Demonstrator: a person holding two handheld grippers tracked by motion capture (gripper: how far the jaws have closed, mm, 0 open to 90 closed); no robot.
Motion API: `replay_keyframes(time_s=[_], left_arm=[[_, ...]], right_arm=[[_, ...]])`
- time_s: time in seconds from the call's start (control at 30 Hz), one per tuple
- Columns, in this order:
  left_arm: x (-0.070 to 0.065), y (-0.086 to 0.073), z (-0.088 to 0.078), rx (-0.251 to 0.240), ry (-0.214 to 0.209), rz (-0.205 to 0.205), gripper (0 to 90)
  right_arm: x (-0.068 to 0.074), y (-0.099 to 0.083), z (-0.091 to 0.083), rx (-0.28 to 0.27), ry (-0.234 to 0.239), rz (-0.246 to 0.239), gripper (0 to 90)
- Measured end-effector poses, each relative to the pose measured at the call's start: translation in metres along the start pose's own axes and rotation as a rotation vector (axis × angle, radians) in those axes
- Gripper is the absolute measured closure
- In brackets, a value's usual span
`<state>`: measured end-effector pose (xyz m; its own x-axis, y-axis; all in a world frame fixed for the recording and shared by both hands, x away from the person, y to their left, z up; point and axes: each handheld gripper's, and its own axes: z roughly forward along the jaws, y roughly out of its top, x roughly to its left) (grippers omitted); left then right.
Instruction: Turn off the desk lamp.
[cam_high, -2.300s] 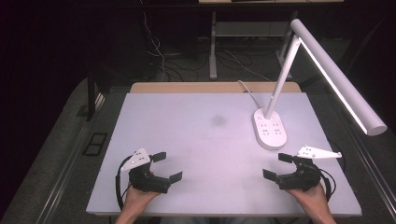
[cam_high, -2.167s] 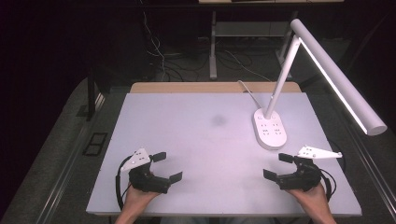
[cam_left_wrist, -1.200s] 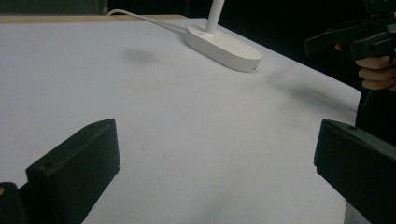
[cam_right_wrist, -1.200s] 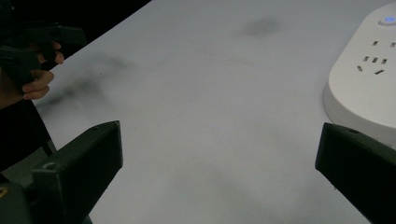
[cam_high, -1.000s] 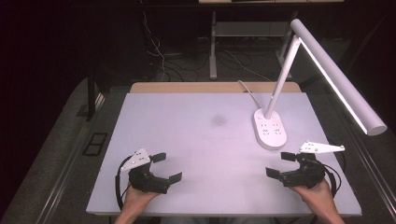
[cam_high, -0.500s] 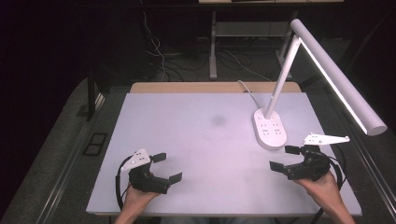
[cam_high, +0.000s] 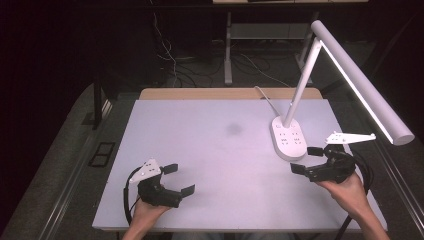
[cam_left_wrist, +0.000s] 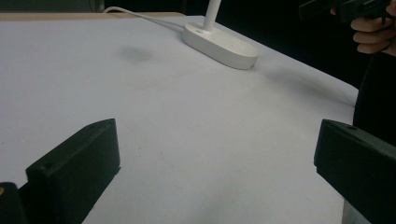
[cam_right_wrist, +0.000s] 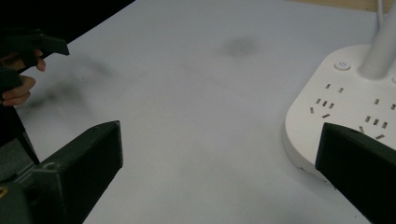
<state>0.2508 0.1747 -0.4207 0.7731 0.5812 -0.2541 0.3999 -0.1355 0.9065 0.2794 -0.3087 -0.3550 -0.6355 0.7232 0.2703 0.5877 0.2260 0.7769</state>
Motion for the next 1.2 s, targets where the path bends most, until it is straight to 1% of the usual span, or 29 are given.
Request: replay_keyframes(time_s=[0.27,0.47,0.6,0.63,0.67,0.7,0.73,0.77,0.87,1.03,1.07,1.1,1.17,1.2], left_arm=[[0.0,0.0,0.0,-0.005,0.0,-0.005,0.0],[0.0,0.0,0.0,-0.004,0.002,-0.002,0.0],[0.001,0.0,-0.001,-0.005,0.005,-0.004,0.0],[0.001,0.0,-0.001,-0.005,0.005,-0.005,0.0],[0.001,0.0,0.0,-0.005,0.005,-0.005,0.0],[0.001,0.0,0.0,-0.005,0.005,-0.005,0.0],[0.001,0.0,0.0,-0.005,0.005,-0.004,0.0],[0.001,0.0,0.0,-0.005,0.005,-0.005,0.0],[0.001,0.0,0.0,-0.005,0.003,-0.003,0.0],[0.001,0.0,-0.001,-0.003,0.006,-0.002,0.0],[0.002,0.0,0.0,-0.004,0.006,-0.003,0.0],[0.002,0.0,-0.001,-0.002,0.006,-0.002,0.0],[0.002,0.0,0.0,0.0,0.006,-0.001,0.0],[0.002,0.0,0.0,0.0,0.007,-0.001,0.0]], right_arm=[[-0.009,0.011,0.0,0.006,-0.011,0.001,0.7],[-0.018,0.019,0.002,0.021,-0.014,-0.006,0.7],[-0.024,0.023,0.004,0.032,-0.03,-0.002,0.7],[-0.027,0.025,0.004,0.033,-0.036,-0.003,0.7],[-0.027,0.025,0.004,0.033,-0.036,-0.003,0.7],[-0.031,0.027,0.005,0.034,-0.042,0.0,0.7],[-0.031,0.027,0.005,0.034,-0.042,0.0,0.7],[-0.034,0.03,0.006,0.037,-0.054,-0.001,0.7],[-0.038,0.033,0.007,0.041,-0.058,0.0,0.8],[-0.048,0.04,0.008,0.039,-0.071,0.007,0.8],[-0.053,0.043,0.008,0.035,-0.073,0.011,0.8],[-0.053,0.043,0.008,0.035,-0.073,0.011,0.8],[-0.058,0.045,0.01,0.04,-0.086,0.015,0.8],[-0.063,0.047,0.012,0.047,-0.09,0.019,0.8]])
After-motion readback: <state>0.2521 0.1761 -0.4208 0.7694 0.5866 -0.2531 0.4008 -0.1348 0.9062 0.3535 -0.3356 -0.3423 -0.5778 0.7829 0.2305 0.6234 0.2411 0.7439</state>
